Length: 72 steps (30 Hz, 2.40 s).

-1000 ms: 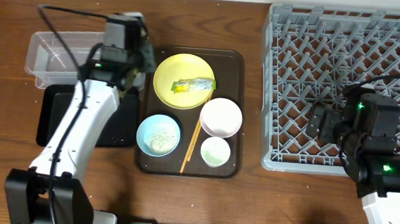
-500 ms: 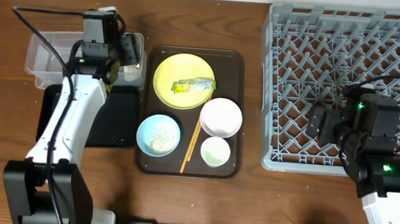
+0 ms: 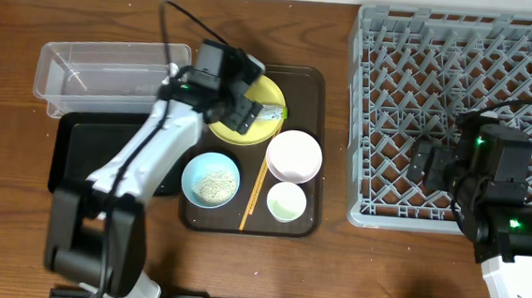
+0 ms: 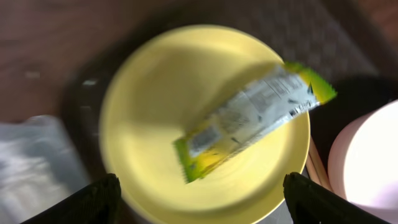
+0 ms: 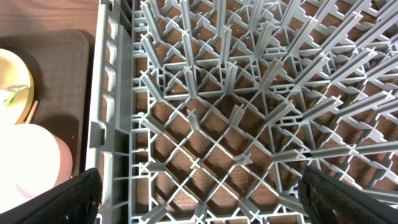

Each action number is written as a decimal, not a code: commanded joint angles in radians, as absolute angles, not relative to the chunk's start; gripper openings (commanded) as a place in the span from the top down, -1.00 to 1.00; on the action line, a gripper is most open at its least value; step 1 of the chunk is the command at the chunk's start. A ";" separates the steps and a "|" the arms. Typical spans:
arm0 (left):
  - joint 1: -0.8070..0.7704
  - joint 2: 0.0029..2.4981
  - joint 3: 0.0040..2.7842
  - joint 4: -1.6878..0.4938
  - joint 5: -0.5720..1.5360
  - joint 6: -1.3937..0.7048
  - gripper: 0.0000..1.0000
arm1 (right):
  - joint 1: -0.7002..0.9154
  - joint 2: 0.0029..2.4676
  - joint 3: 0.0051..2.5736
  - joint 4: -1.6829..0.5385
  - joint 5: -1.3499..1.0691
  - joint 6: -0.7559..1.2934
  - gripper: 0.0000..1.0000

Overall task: Sort waste into correct bins and load items into the dishwasher rack
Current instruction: 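Grasp the yellow snack packet on the plate with the left gripper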

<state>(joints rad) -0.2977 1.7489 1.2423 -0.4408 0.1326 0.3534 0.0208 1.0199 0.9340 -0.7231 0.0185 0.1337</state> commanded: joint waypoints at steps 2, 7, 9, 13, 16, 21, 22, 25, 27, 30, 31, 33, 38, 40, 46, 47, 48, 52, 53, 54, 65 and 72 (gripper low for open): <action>-0.325 1.829 1.248 -0.409 0.142 0.411 -0.73 | 0.012 1.016 0.953 -0.723 0.018 0.138 -0.99; -0.334 1.916 1.248 -0.332 0.142 0.410 -0.73 | 0.012 1.016 0.953 -0.727 0.018 0.138 -0.98; -0.333 1.938 1.248 -0.313 0.142 0.410 -0.72 | 0.012 1.016 0.953 -0.727 0.018 0.138 -0.98; -0.334 1.950 1.248 -0.308 0.142 0.410 -0.56 | 0.012 1.016 0.953 -0.727 0.019 0.138 -0.98; -0.334 1.950 1.248 -0.308 0.142 0.410 -0.50 | 0.012 1.016 0.953 -0.726 0.018 0.138 -0.99; -0.334 1.959 1.248 -0.308 0.142 0.409 -0.36 | 0.012 1.016 0.953 -0.726 0.019 0.138 -0.99; -0.334 1.961 1.248 -0.308 0.143 0.406 -0.32 | 0.012 1.016 0.953 -0.726 0.018 0.138 -0.99; -0.334 1.968 1.248 -0.308 0.142 0.406 0.08 | 0.012 1.016 0.953 -0.727 0.018 0.138 -0.99; -0.334 1.967 1.248 -0.306 0.142 0.406 0.36 | 0.012 1.016 0.953 -0.727 0.018 0.138 -0.98; -0.334 1.967 1.248 -0.299 0.142 0.406 0.60 | 0.012 1.016 0.953 -0.727 0.018 0.138 -0.99; -0.334 1.967 1.248 -0.297 0.142 0.406 0.63 | 0.012 1.016 0.953 -0.727 0.018 0.138 -0.98; -0.334 1.967 1.248 -0.292 0.138 0.406 0.75 | 0.012 1.016 0.953 -0.728 0.018 0.138 -0.99; -0.334 1.958 1.248 -0.247 0.113 0.406 0.10 | 0.012 1.015 0.953 -0.727 0.019 0.138 -0.98; -0.334 1.954 1.248 -0.236 0.121 0.406 -0.10 | 0.012 1.015 0.953 -0.733 0.019 0.137 -0.99; -0.334 1.954 1.248 -0.218 0.120 0.407 -0.47 | 0.012 1.015 0.953 -0.733 0.019 0.138 -0.98; -0.334 1.955 1.248 -0.206 0.120 0.407 -0.48 | 0.012 1.015 0.953 -0.733 0.019 0.137 -0.98; -0.334 1.957 1.248 -0.195 0.120 0.408 -0.48 | 0.012 1.015 0.953 -0.733 0.019 0.138 -0.98; -0.334 1.972 1.248 -0.156 0.120 0.434 -0.49 | 0.012 1.015 0.953 -0.734 0.019 0.138 -0.98; -0.334 1.979 1.248 -0.152 0.120 0.444 -0.48 | 0.012 1.015 0.953 -0.733 0.019 0.138 -0.99; -0.334 1.989 1.248 -0.150 0.120 0.453 -0.49 | 0.012 1.015 0.953 -0.733 0.019 0.138 -0.98; -0.333 2.056 1.248 -0.148 0.120 0.455 -0.08 | 0.012 1.015 0.953 -0.740 0.019 0.138 -0.98; -0.330 1.983 1.248 -0.172 0.119 0.376 0.77 | 0.012 1.014 0.953 -0.744 0.019 0.137 -0.99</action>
